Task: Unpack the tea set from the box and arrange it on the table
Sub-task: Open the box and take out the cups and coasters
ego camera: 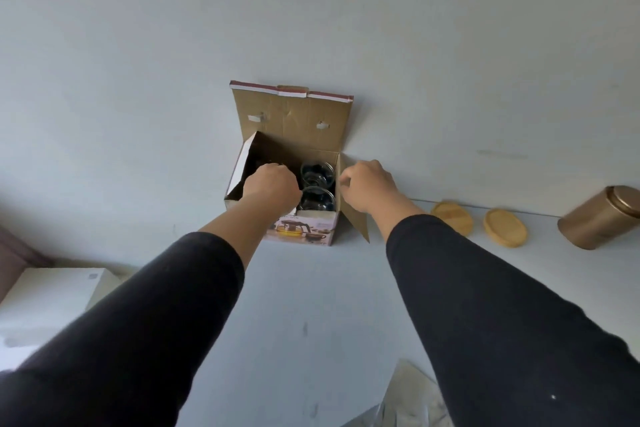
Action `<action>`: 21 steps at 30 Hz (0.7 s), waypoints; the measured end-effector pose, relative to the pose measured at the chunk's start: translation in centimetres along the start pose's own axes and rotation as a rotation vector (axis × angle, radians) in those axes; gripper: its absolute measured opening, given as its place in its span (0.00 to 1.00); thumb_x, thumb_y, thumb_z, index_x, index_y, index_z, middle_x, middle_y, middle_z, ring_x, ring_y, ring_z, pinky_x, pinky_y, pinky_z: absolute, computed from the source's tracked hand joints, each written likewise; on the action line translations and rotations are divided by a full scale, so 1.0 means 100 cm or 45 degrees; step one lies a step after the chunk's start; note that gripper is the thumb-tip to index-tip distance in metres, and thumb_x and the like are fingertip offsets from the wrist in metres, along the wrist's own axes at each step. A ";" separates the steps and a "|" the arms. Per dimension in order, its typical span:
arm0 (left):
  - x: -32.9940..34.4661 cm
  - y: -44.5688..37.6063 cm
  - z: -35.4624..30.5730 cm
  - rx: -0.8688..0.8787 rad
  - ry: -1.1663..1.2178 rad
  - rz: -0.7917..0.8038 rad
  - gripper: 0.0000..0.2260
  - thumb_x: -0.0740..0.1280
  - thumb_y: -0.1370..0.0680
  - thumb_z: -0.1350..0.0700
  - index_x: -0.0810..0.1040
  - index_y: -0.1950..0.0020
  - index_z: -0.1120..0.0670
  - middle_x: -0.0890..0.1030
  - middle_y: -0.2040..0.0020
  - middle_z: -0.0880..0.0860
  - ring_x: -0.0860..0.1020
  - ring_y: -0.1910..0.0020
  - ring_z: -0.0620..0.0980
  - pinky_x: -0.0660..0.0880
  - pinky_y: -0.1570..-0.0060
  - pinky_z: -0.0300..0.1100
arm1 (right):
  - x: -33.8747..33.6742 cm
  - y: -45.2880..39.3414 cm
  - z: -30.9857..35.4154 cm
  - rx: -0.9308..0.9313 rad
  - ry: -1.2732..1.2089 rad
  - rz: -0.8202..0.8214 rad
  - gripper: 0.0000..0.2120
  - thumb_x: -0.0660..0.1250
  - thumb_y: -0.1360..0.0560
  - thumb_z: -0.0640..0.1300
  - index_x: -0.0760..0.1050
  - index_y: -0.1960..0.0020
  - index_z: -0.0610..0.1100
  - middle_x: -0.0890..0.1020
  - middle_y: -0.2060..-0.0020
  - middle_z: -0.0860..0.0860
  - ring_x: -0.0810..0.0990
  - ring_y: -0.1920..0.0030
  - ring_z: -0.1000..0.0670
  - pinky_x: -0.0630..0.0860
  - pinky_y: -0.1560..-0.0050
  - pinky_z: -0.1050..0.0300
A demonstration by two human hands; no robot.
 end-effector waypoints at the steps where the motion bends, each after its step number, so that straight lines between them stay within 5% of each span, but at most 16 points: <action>1: 0.002 -0.005 -0.001 0.003 -0.005 -0.017 0.11 0.60 0.21 0.54 0.82 0.52 0.56 0.80 0.54 0.54 0.78 0.54 0.51 0.79 0.49 0.47 | 0.002 -0.008 0.003 -0.031 0.034 -0.007 0.14 0.60 0.21 0.43 0.78 0.38 0.47 0.76 0.39 0.45 0.71 0.37 0.42 0.71 0.37 0.48; 8: 0.017 -0.046 -0.008 0.057 -0.170 -0.066 0.15 0.65 0.22 0.46 0.79 0.40 0.51 0.74 0.39 0.53 0.70 0.40 0.53 0.71 0.41 0.47 | 0.027 -0.060 0.006 -0.143 0.248 -0.009 0.12 0.65 0.23 0.46 0.80 0.41 0.51 0.73 0.39 0.46 0.68 0.37 0.43 0.70 0.41 0.49; 21: 0.045 -0.061 0.002 0.014 -0.133 -0.183 0.13 0.67 0.25 0.44 0.84 0.52 0.51 0.70 0.40 0.51 0.66 0.39 0.52 0.66 0.39 0.48 | 0.047 -0.092 0.015 -0.209 0.433 -0.079 0.14 0.64 0.24 0.41 0.79 0.40 0.47 0.72 0.41 0.48 0.66 0.38 0.45 0.65 0.43 0.50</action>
Point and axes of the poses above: each hand's wrist, its own y-axis away from the middle knuckle, its own x-axis out of the palm, z = x × y, the point moved 7 cm from there along -y, towards the middle knuckle
